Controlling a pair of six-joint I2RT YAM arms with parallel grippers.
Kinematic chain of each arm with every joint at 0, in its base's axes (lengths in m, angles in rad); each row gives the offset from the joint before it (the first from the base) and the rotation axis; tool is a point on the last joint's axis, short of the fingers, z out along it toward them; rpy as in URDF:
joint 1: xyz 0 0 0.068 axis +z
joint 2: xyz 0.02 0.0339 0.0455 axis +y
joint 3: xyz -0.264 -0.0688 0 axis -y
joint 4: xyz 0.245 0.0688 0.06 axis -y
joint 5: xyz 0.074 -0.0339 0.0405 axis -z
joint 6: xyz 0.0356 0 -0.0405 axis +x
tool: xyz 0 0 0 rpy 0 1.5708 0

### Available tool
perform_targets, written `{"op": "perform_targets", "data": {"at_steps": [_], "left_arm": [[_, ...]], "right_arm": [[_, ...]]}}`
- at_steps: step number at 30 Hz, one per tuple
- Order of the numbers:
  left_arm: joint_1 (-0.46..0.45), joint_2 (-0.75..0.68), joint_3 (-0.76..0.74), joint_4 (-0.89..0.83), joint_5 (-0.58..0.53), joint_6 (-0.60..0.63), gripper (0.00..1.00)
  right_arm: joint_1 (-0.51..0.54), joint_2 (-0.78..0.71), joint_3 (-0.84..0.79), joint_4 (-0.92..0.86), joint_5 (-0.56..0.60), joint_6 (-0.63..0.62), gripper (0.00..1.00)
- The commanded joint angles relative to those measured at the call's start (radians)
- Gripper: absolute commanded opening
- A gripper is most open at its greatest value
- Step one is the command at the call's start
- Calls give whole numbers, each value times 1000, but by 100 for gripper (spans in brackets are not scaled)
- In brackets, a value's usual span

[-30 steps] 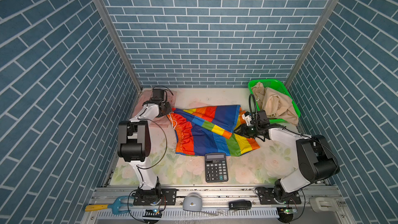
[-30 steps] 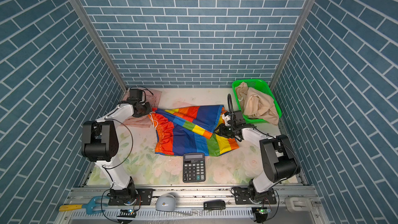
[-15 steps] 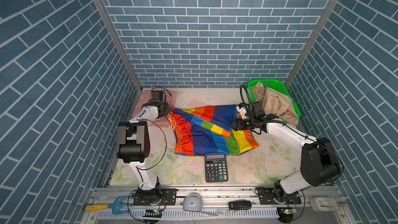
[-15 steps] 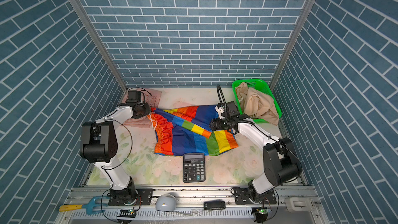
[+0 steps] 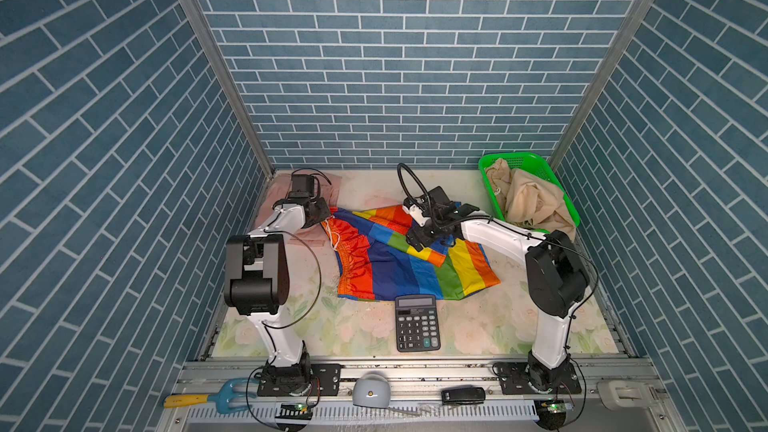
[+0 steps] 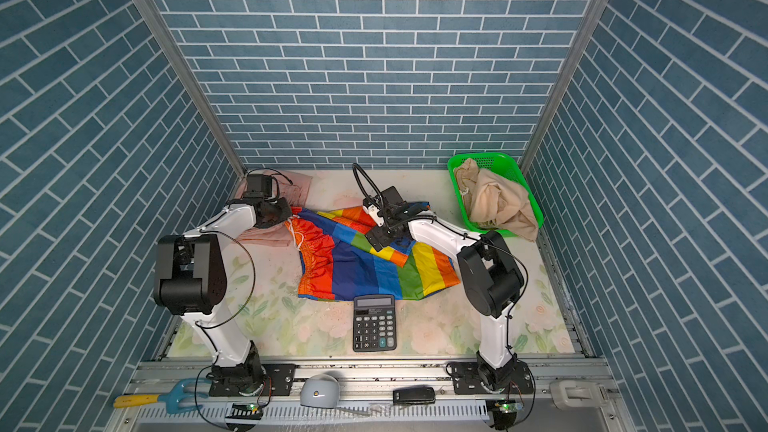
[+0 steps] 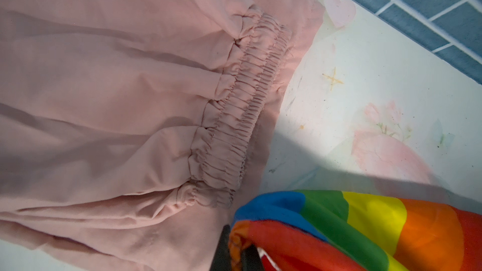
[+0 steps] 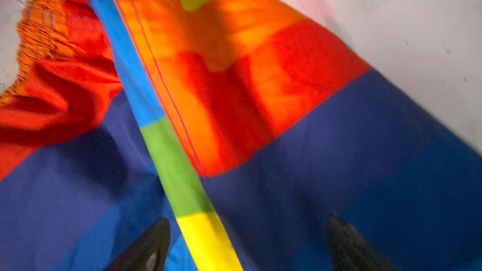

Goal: Fold and stack the shorts

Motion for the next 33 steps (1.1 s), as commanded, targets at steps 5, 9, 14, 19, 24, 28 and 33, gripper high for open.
{"op": "perform_targets", "data": {"at_steps": [5, 9, 14, 19, 24, 28, 33], "left_arm": [[-10, -51, 9, 11, 45, -23, 0], [-15, -71, 2, 15, 70, -38, 0], [-18, -110, -7, 23, 104, -64, 0], [-19, -133, -7, 23, 122, -75, 0], [-19, -135, -3, 22, 131, -81, 0], [-18, -134, 11, 12, 121, -70, 0], [-9, -123, 28, 9, 119, -69, 0]], "right_arm": [[67, 182, 274, -10, -112, -117, 95], [93, 290, 410, -19, -116, -110, 96], [115, 412, 578, -45, -114, -89, 91], [129, 484, 686, -50, -116, -59, 78], [133, 552, 790, -118, -116, -53, 59], [132, 537, 748, -146, -68, -68, 28], [129, 427, 550, -107, -3, -94, 16]]}}
